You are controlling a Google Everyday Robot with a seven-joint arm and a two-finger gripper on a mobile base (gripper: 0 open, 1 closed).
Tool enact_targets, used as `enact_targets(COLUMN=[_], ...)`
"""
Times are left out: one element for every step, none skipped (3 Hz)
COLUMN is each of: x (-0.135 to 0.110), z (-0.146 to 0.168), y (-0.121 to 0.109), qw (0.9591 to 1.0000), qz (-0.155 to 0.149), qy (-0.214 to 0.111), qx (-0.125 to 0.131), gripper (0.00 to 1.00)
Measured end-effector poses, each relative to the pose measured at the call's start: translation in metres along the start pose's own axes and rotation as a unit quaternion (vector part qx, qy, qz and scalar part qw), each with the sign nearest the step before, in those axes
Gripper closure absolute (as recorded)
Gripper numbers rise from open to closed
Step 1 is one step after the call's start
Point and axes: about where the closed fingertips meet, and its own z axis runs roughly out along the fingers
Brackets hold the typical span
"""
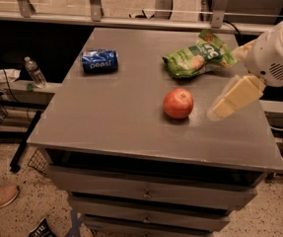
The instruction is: Move apple near pepsi can
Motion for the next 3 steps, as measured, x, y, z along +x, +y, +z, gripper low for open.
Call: enact_targets(x=[0.0, -0.003, -0.002], z=[0.0, 0.03, 0.068], y=[0.001, 0.002, 0.008], qw=[1.0, 0.9998, 0.9985], qz=[0.0, 0.01, 0.029], qy=[0.001, -0.003, -0.006], qx=[-0.001, -0.019, -0.047], gripper=[0.0, 0.0, 0.0])
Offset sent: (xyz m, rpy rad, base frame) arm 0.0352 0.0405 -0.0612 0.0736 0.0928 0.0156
